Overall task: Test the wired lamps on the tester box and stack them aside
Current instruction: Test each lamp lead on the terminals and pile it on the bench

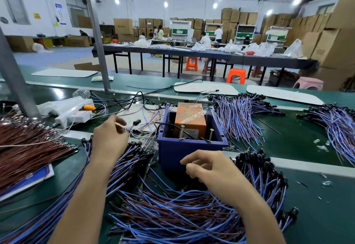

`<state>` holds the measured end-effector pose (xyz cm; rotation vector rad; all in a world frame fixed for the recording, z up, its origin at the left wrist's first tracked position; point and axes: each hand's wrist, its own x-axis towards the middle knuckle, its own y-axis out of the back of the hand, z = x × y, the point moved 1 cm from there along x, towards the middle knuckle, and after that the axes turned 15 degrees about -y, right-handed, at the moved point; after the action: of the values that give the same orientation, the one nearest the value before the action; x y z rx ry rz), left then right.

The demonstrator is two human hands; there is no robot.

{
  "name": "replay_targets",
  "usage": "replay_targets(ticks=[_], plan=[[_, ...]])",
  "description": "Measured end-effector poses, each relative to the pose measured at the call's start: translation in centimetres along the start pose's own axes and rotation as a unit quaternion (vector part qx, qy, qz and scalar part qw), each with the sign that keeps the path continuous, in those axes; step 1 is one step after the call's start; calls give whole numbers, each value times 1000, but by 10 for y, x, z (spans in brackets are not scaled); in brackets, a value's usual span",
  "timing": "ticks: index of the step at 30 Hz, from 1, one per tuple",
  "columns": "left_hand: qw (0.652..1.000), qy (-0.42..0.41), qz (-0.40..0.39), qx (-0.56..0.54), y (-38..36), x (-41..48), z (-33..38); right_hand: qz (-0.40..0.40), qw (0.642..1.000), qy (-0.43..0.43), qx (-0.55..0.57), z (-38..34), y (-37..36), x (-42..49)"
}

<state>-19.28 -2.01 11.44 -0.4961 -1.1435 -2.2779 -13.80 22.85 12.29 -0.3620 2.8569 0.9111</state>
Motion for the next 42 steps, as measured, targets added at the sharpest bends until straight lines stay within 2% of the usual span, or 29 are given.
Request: replay_targets(ticks=[2,5,8,11,12,14,17,19,21,23,26,28,33,35,38,42], plan=[[996,-47,35,-72,12,0,21,-12,998,30,62,-7,0,-3],[967,-109,29,-231,30,-13,60,-44,980,102,167,-18,1,-12],[923,-147,-62,-351,30,-33,95,-51,960,144,235,-25,0,-17],[901,-142,-128,-390,15,-42,110,21,928,100,359,-26,1,-14],[902,-132,-135,-388,11,-43,111,55,908,80,408,-24,3,-12],[908,-117,-159,-370,6,-41,105,114,845,47,520,-20,10,-11],[900,-153,-233,-336,2,-36,92,189,745,30,639,-8,27,-12],[880,-169,-293,-334,1,-34,84,235,724,22,648,2,38,-12],[863,-170,-348,-324,1,-32,77,286,743,9,605,13,46,-9],[863,-172,-381,-284,2,-30,69,333,783,-1,525,21,50,-8],[877,-149,-392,-233,4,-25,55,416,873,-51,252,33,54,-6],[886,-133,-390,-215,6,-22,47,429,892,-96,103,37,54,-7],[894,-126,-368,-223,11,-20,44,319,924,-205,-47,35,56,-9],[890,-138,-367,-233,9,-22,49,291,930,-208,-90,25,55,-14],[881,-152,-376,-245,5,-26,58,239,959,-135,-68,8,48,-23],[859,-171,-382,-296,4,-32,72,99,995,-12,-16,-13,21,-23]])
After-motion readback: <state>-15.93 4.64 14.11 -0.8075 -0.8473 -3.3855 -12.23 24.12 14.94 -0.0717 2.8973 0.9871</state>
